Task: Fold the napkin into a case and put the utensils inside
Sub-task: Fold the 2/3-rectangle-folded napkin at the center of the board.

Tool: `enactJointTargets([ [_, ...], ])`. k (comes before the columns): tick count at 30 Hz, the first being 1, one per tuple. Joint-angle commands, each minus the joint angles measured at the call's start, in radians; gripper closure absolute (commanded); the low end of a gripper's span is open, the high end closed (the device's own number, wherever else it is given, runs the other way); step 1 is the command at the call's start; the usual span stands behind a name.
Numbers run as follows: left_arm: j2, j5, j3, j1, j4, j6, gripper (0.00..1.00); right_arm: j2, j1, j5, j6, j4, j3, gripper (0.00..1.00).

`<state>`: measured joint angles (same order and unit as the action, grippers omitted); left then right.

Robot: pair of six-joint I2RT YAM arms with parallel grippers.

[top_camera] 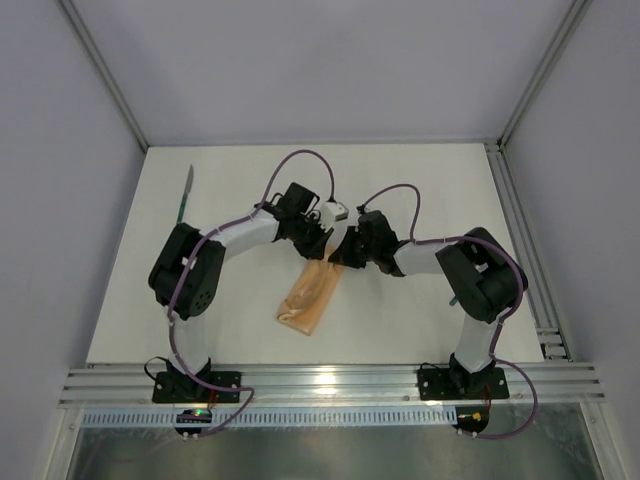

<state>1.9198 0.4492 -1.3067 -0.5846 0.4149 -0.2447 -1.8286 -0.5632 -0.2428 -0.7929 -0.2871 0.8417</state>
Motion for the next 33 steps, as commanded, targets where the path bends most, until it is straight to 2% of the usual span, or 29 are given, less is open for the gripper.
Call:
enactJointTargets([
  [1,-0.002,0.011,-0.035,-0.017,-0.013,-0.021,1.00,0.008,0.005,-0.006,-0.022,-0.063,-0.013,0.96],
  [5,0.034,-0.012,-0.049,-0.017,0.001,-0.007,1.00,0.020,0.005,-0.006,-0.020,-0.063,-0.015,0.96],
  [9,0.042,-0.009,-0.045,-0.015,0.004,-0.002,1.00,0.038,0.009,-0.004,0.000,-0.050,-0.013,0.84],
  [15,0.016,0.101,-0.045,-0.015,0.015,-0.004,0.99,0.043,0.014,0.013,0.021,-0.020,0.006,0.84],
  [18,-0.060,0.184,-0.075,-0.021,0.059,0.004,0.88,0.022,0.014,0.014,0.021,0.000,0.016,0.89],
  [20,-0.109,0.200,-0.124,-0.030,0.122,-0.022,0.77,0.006,0.016,0.013,0.017,-0.001,0.013,0.92],
  [21,-0.120,0.188,-0.140,-0.029,0.146,-0.022,0.76,0.003,0.014,0.013,0.015,-0.003,0.013,0.92],
  [24,-0.152,0.062,-0.138,-0.002,0.162,0.011,0.61,0.000,0.014,0.013,0.014,-0.003,0.011,0.93],
  [25,-0.153,0.015,-0.128,0.018,0.147,0.060,0.59,0.000,0.016,0.013,0.014,-0.003,0.013,0.93],
  [28,-0.110,-0.010,-0.109,0.100,0.114,0.157,0.56,0.002,0.016,0.014,0.020,0.003,0.016,0.93],
  [33,-0.025,-0.038,-0.117,0.131,0.105,0.199,0.48,-0.003,0.014,0.013,0.026,0.012,0.020,0.94],
])
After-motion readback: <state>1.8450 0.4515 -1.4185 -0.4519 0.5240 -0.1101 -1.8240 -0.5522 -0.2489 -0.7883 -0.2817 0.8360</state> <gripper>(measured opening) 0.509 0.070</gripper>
